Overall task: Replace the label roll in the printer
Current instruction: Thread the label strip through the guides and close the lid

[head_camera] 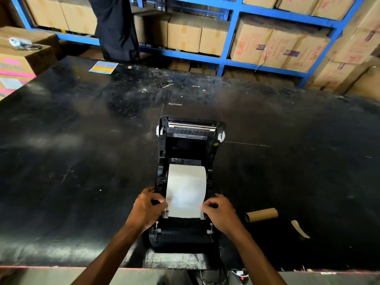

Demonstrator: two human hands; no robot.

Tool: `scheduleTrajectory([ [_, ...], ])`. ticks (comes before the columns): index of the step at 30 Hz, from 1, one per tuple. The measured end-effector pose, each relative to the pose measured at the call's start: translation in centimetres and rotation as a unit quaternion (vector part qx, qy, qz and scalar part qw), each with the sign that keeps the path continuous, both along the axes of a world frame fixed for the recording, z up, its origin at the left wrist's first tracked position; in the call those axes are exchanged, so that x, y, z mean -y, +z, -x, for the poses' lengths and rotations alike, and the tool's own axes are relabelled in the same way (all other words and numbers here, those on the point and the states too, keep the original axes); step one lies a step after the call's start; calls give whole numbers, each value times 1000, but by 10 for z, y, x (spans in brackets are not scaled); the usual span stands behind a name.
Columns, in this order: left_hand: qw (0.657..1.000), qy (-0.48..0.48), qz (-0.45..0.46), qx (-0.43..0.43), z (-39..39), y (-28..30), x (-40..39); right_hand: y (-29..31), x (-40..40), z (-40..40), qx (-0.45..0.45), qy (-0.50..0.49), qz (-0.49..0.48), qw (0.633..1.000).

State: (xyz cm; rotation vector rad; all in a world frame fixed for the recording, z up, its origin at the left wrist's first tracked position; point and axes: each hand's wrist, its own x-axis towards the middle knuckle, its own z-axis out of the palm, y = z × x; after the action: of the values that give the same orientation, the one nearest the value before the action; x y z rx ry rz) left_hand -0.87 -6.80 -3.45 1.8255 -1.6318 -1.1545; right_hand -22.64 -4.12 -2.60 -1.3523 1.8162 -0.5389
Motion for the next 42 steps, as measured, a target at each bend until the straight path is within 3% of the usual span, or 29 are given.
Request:
scheduleTrajectory([
  [14,998,38,18,-55,2,-4,-3,-5,1,0,23,-26,7,999],
  [18,1000,15,13,-13,3,-1,1,-4,-3,-3,52,-45,16,998],
  [22,1000,8,1,-18,1,-1,4,0,0,-1,43,-35,1,998],
  [29,998,25,24,-52,0,-6,-1,7,0,-3,-59,-6,24,998],
  [35,997,11,22,-69,-2,-8,-2,14,2,6,-61,51,8,997],
  [42,998,0,32,-54,-4,-6,0,3,-3,-5,-35,31,-5,999],
])
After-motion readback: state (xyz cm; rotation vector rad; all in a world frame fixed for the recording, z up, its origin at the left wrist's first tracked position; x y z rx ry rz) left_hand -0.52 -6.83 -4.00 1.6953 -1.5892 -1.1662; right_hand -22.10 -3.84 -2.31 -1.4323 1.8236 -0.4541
